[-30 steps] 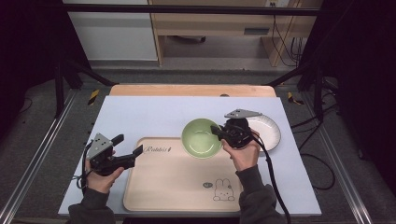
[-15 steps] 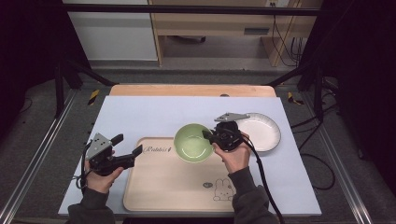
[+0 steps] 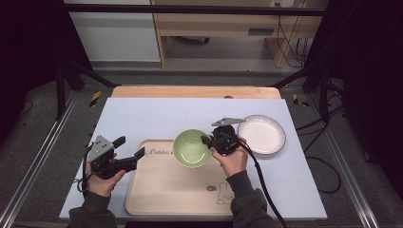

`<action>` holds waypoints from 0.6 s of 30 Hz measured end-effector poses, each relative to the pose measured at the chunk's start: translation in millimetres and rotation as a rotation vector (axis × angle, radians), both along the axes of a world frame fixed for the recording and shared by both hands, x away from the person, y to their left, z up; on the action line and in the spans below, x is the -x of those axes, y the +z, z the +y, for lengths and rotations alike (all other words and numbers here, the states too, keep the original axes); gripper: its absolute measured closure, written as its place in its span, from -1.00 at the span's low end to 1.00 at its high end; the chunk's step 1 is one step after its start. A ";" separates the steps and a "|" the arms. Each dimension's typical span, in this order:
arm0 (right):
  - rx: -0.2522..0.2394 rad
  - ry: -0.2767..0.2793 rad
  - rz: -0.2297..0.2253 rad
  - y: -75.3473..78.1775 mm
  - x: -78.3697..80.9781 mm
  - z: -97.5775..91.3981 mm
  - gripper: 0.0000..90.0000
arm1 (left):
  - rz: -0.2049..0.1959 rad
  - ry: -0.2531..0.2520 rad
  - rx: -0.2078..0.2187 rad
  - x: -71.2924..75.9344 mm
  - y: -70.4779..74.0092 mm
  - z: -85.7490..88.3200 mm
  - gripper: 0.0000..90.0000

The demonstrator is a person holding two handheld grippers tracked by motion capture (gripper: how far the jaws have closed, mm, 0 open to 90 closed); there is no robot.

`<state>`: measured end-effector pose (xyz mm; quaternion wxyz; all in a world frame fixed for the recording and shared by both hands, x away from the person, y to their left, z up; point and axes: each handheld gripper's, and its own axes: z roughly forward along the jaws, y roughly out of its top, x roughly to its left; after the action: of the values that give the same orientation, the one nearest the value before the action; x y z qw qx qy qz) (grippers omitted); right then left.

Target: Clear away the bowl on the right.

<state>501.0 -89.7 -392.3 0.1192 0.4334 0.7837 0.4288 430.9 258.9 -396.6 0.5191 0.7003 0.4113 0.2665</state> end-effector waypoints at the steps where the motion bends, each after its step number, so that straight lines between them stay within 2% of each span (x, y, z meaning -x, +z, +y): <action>1: 0.004 0.004 0.000 -2.2 -1.3 0.2 0.86 | 0.000 0.000 0.000 0.0 0.0 0.1 -0.67; 18: 0.025 -0.004 0.053 -23.4 -12.8 11.8 0.86 | 0.002 0.002 -0.001 -0.4 -0.3 0.7 -0.67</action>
<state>513.9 -77.8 -415.7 0.1045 0.4448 0.7910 0.4070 431.3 259.6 -396.9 0.5181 0.7005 0.4122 0.2665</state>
